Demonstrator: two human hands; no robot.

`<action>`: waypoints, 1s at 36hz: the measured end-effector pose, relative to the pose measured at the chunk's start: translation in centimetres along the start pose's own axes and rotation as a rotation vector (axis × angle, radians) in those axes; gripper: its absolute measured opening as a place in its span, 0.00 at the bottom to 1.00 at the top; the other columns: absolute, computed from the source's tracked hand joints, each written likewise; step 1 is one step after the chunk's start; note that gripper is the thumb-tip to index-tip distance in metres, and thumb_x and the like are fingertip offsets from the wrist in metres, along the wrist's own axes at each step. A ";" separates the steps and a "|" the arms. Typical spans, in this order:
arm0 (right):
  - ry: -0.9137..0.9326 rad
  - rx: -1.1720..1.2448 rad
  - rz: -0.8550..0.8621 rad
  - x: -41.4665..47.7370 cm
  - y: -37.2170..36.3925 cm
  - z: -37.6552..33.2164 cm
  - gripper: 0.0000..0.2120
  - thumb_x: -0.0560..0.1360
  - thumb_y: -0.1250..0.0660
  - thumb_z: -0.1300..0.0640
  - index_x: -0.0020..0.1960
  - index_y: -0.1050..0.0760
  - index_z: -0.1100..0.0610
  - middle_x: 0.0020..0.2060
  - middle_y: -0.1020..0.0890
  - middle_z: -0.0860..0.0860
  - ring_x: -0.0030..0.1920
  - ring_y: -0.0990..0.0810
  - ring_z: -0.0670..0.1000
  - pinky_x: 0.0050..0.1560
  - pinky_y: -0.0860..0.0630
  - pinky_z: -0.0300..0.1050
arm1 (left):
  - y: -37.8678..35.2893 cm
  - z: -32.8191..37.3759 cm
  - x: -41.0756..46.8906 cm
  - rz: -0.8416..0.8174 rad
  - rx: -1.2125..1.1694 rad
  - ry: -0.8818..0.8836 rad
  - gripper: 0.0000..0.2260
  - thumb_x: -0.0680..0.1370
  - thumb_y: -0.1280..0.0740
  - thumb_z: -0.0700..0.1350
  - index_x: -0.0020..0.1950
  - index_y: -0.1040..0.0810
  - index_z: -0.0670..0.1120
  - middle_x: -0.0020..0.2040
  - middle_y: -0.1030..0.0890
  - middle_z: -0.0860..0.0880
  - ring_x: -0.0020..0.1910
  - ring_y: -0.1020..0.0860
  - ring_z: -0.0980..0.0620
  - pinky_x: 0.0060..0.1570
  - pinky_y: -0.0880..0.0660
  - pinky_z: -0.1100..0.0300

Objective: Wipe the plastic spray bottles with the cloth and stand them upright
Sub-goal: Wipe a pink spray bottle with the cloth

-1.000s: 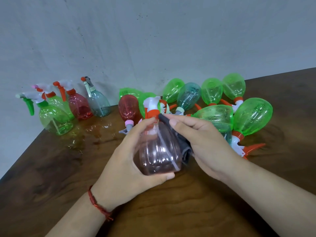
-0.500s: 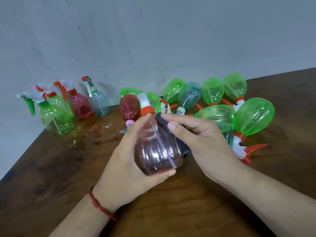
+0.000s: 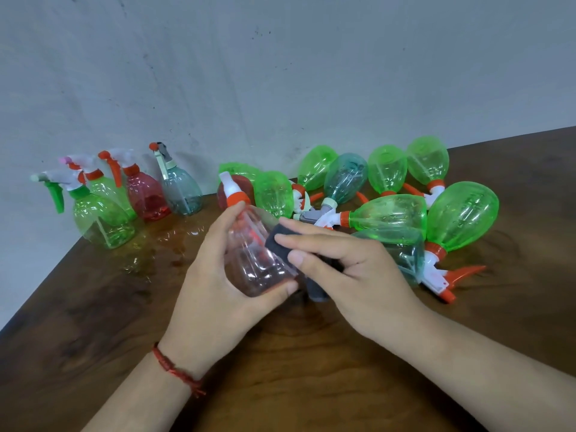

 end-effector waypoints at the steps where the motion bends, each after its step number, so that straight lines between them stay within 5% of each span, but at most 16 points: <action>1: -0.046 0.062 0.007 0.1 0.1 0.5 0.14 0.81 0.28 0.62 0.63 0.15 0.47 0.65 0.17 0.37 0.69 0.22 0.38 0.71 0.28 0.35 | -0.2 0.1 0.0 -0.024 0.006 -0.007 0.51 0.65 0.13 0.54 0.83 0.36 0.60 0.76 0.26 0.59 0.73 0.24 0.57 0.72 0.23 0.49; 5: -0.246 0.301 0.057 0.5 0.7 2.3 0.13 0.82 0.30 0.62 0.63 0.15 0.51 0.58 0.12 0.44 0.62 0.15 0.46 0.62 0.18 0.44 | -1.4 0.8 -0.4 -0.115 -0.023 -0.038 0.52 0.64 0.12 0.52 0.82 0.35 0.59 0.76 0.25 0.57 0.74 0.24 0.54 0.74 0.26 0.48; 12: -0.420 0.668 0.030 0.4 0.3 2.5 0.15 0.85 0.36 0.57 0.68 0.17 0.53 0.59 0.12 0.53 0.59 0.13 0.51 0.53 0.17 0.40 | -2.7 2.7 -1.1 -0.240 -0.212 -0.107 0.52 0.66 0.13 0.51 0.84 0.38 0.57 0.78 0.27 0.60 0.76 0.26 0.54 0.73 0.27 0.60; 19: -0.288 0.486 0.125 0.9 1.7 2.1 0.12 0.82 0.33 0.61 0.63 0.15 0.56 0.56 0.11 0.49 0.57 0.13 0.46 0.54 0.19 0.36 | -2.9 2.2 -1.1 -0.249 -0.065 -0.136 0.53 0.67 0.14 0.54 0.85 0.41 0.56 0.80 0.31 0.61 0.79 0.30 0.55 0.79 0.32 0.57; 23: -0.239 0.452 0.088 0.9 1.4 1.7 0.12 0.82 0.32 0.60 0.62 0.15 0.53 0.56 0.11 0.48 0.57 0.13 0.47 0.54 0.19 0.37 | -3.1 2.1 -1.1 -0.244 -0.104 -0.136 0.54 0.68 0.13 0.50 0.86 0.42 0.56 0.81 0.31 0.56 0.79 0.28 0.49 0.77 0.29 0.43; 28: -0.102 0.283 0.062 0.7 1.3 0.8 0.12 0.79 0.30 0.57 0.61 0.15 0.49 0.62 0.14 0.43 0.67 0.18 0.44 0.69 0.22 0.44 | -2.0 1.6 -0.7 -0.154 -0.152 -0.085 0.52 0.66 0.14 0.49 0.84 0.38 0.56 0.76 0.27 0.62 0.74 0.23 0.56 0.73 0.24 0.55; 31: -0.011 0.177 0.028 0.3 0.9 0.2 0.13 0.80 0.30 0.57 0.62 0.15 0.51 0.65 0.16 0.41 0.70 0.21 0.42 0.71 0.26 0.38 | -1.1 1.0 -0.4 -0.077 -0.147 -0.027 0.50 0.65 0.14 0.50 0.82 0.36 0.58 0.73 0.24 0.64 0.70 0.22 0.60 0.66 0.24 0.67; 36: 0.123 -0.082 -0.025 -0.5 -0.1 -0.8 0.14 0.82 0.30 0.60 0.66 0.16 0.52 0.71 0.20 0.40 0.70 0.21 0.41 0.71 0.25 0.42 | -0.4 -0.7 0.0 -0.006 -0.148 0.052 0.49 0.66 0.14 0.52 0.81 0.34 0.59 0.74 0.23 0.61 0.71 0.21 0.57 0.70 0.22 0.54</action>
Point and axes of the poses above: each hand's wrist, its own x-axis towards the middle knuckle, its own y-axis out of the back of the hand, z = x × y, the point moved 10 cm from there along x, towards the middle knuckle
